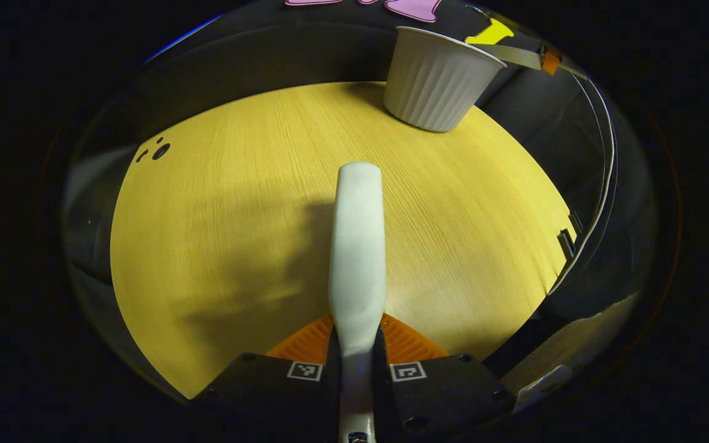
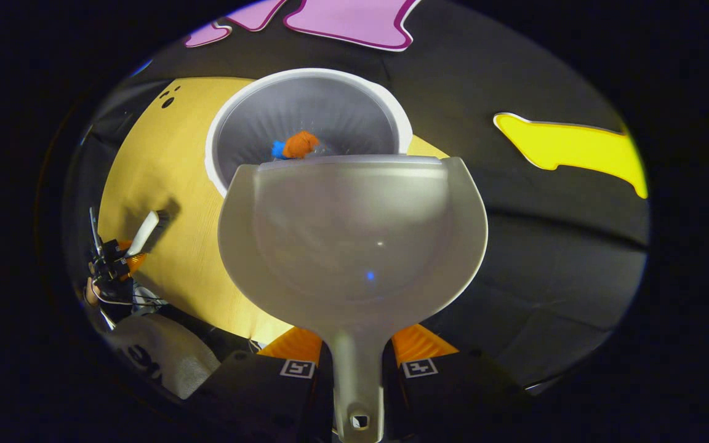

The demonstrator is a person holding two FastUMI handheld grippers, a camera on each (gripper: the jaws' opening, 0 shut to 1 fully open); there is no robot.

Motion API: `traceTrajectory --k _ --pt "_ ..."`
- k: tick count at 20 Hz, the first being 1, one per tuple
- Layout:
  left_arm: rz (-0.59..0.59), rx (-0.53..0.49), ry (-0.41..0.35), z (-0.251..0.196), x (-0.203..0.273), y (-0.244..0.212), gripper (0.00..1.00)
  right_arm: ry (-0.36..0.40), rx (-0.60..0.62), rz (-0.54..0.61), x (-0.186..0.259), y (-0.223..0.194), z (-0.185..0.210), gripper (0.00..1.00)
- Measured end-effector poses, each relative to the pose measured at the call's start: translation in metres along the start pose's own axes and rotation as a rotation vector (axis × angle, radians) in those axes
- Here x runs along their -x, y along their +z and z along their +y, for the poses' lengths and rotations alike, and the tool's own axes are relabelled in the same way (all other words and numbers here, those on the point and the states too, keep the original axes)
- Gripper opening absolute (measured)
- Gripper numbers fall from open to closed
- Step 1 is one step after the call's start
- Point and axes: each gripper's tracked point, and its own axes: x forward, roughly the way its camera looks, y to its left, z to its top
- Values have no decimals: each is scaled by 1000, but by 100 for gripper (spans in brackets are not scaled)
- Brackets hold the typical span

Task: Pick up the small broom and dustpan from the desktop, sweep the trash into the dustpan with the broom, and then empty the trash into the garbage bin.

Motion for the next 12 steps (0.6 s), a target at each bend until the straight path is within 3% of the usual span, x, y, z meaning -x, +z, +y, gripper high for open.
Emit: traceTrajectory --k 4,7,8,10,12 --pt "-3 -10 6 -1 -1 1 25 -16 -1 -83 4 6 -2 37" --pt "-3 -15 18 -1 -1 1 25 17 -38 -176 14 2 4 32" --pt "-4 -17 24 0 0 2 25 27 -51 -212 19 -1 4 36" --pt "-5 -18 40 3 1 3 25 50 -64 -284 34 -11 9 31" --pt "-4 -17 53 6 2 4 25 68 -59 -344 52 -27 18 36"
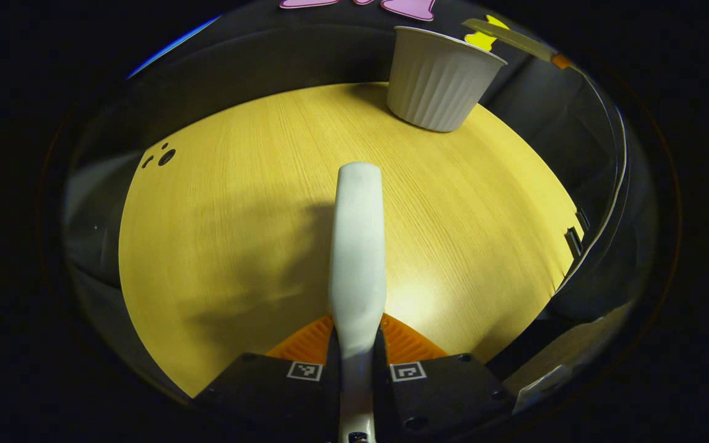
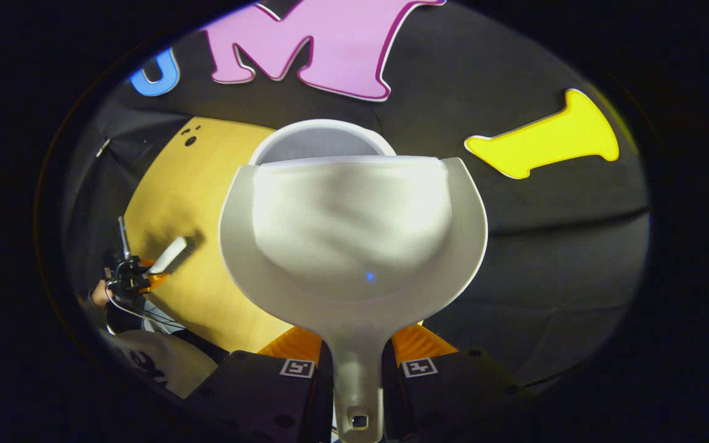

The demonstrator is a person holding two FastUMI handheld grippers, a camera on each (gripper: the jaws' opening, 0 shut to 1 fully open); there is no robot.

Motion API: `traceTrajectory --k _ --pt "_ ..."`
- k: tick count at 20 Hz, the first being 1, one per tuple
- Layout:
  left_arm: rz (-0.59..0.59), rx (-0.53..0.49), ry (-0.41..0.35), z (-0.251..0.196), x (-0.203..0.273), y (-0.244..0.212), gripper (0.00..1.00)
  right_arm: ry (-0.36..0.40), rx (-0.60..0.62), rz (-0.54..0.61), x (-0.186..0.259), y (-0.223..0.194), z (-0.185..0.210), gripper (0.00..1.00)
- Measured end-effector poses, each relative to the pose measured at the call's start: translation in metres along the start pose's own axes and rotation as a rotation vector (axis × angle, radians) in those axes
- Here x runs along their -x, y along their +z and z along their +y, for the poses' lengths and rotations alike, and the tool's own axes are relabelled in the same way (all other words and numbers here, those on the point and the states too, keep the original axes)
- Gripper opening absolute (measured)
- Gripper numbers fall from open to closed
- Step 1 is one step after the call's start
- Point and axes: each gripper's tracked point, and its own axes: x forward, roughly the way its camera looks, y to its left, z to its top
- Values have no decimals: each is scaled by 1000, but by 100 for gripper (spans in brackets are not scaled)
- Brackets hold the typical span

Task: Pick up the small broom and dustpan from the desktop, sweep the trash into the dustpan with the broom, and then empty the trash into the garbage bin.

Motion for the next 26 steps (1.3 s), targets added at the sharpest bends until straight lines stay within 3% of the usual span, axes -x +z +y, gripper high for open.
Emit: traceTrajectory --k 5,8,9,14,16,17,19,24,25,26 --pt "-6 6 31 6 1 1 26 47 55 -100 37 -45 45 36" --pt "-9 10 46 11 2 3 26 97 71 -99 30 -84 83 36" --pt "-11 11 52 11 1 3 26 110 68 -94 23 -99 96 41" --pt "-14 16 92 24 2 4 25 133 61 -43 -40 -167 145 32" --pt "-12 19 105 27 0 3 25 126 50 -19 -75 -190 162 41" --pt "-12 21 113 29 -1 2 26 117 46 -4 -93 -201 169 36" --pt "-9 25 128 31 -2 1 25 108 60 14 -127 -219 183 36" --pt "21 31 160 35 -14 -8 25 174 16 9 -190 -238 231 36" --pt "26 31 168 36 -16 -10 25 175 17 4 -199 -238 236 41" --pt "29 31 175 37 -18 -11 24 173 19 0 -208 -239 238 36"
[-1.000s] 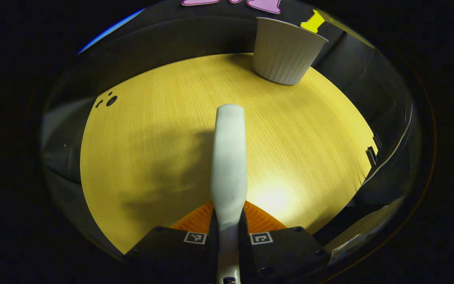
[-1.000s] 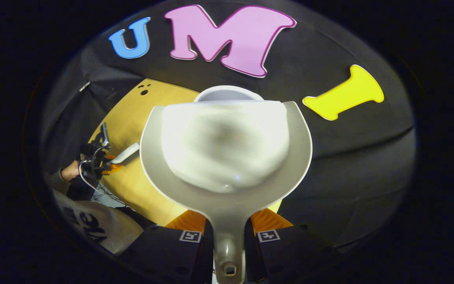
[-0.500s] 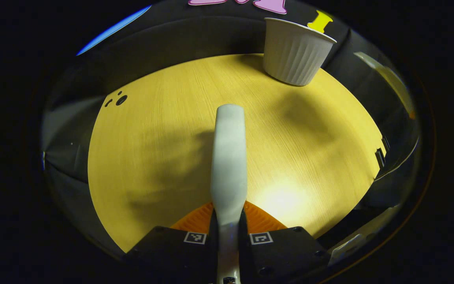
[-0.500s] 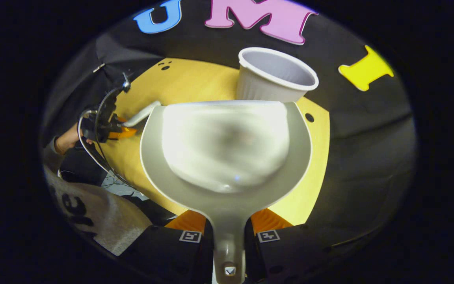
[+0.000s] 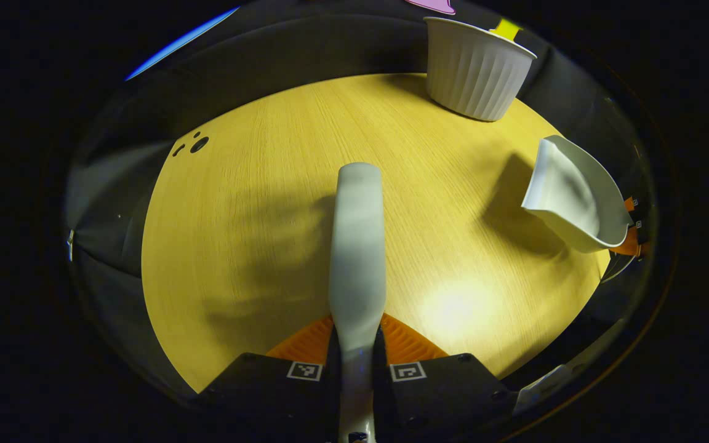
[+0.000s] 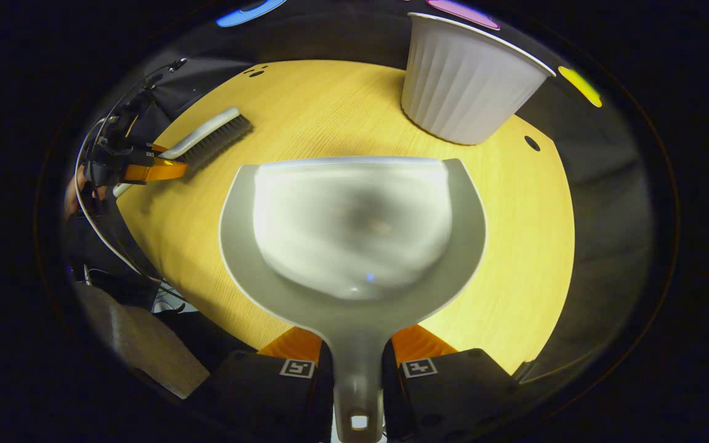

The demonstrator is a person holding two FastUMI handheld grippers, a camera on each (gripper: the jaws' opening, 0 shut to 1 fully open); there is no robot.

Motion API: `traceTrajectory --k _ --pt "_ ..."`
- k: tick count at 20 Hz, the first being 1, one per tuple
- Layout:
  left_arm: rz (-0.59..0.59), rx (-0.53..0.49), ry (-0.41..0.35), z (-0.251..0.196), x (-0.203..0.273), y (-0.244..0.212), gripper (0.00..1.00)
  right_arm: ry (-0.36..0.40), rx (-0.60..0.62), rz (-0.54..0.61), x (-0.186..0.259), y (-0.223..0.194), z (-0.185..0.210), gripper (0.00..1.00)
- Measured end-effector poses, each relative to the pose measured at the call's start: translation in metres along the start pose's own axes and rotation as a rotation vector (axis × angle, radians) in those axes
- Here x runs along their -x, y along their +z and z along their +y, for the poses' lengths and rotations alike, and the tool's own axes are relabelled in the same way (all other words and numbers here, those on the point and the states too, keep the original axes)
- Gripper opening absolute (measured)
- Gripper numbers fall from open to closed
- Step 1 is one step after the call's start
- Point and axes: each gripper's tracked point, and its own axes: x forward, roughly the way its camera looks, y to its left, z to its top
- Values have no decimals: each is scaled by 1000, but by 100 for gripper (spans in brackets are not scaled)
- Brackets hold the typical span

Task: Pick up the small broom and dustpan from the desktop, sweep the trash into the dustpan with the broom, and then empty the trash into the garbage bin.

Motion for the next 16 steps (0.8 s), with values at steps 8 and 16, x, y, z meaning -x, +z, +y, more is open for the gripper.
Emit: traceTrajectory --k 8,16 --pt "3 -16 23 1 -7 -8 24 -18 -24 3 -37 -4 6 37" --pt "15 -62 31 1 -11 -8 28 -8 -52 17 -45 -12 12 35"
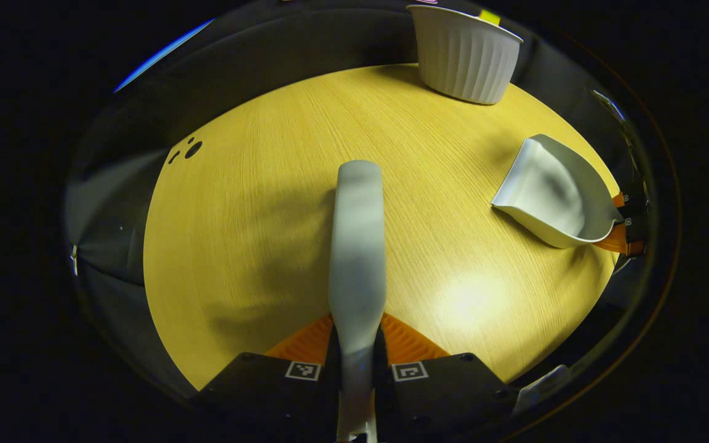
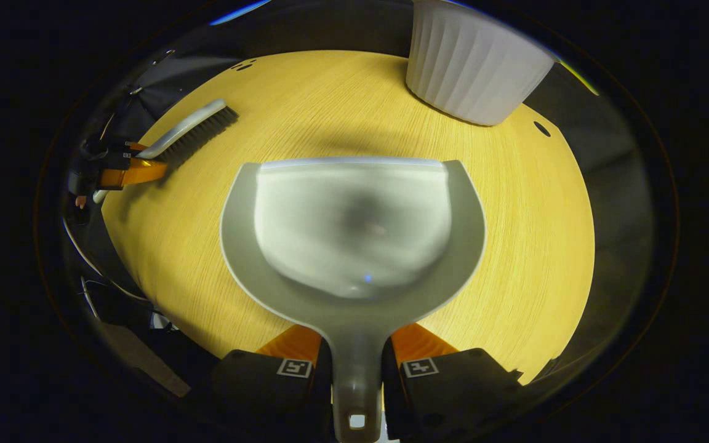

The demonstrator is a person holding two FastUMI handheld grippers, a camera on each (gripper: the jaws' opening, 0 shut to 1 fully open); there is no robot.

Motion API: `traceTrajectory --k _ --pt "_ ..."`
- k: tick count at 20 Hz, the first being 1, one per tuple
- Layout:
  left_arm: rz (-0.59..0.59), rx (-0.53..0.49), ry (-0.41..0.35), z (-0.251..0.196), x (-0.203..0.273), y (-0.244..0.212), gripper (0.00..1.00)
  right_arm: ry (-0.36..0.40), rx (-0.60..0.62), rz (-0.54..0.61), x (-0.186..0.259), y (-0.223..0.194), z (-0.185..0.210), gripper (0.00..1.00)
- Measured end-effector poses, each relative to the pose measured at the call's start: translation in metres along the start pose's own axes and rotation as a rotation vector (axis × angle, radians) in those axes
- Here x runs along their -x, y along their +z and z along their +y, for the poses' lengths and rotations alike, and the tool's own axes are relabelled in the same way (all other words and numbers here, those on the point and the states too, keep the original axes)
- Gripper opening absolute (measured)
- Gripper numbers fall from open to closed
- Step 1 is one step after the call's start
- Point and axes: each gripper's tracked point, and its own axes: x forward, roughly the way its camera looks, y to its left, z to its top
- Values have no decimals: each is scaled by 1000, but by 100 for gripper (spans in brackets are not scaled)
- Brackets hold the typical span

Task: Pick up the small broom and dustpan from the desktop, sweep the trash into the dustpan with the broom, and then empty the trash into the garbage bin.

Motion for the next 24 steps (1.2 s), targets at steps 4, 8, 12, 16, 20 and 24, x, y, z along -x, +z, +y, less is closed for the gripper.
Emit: traceTrajectory --k 4,8,12,16,20,24 --pt "3 -6 15 1 1 0 28 21 -34 4 2 1 1 41" --pt "15 -16 21 1 7 -4 28 35 -54 4 21 2 0 40" --pt "6 -35 15 1 23 -1 29 38 -27 -16 52 6 0 40" --pt "-2 -41 20 6 39 8 35 52 -17 -71 85 20 2 40" --pt "-95 -40 30 8 69 29 41 67 -33 -202 125 55 6 40" --pt "-297 7 28 6 116 74 29 57 -62 -399 168 103 8 40"
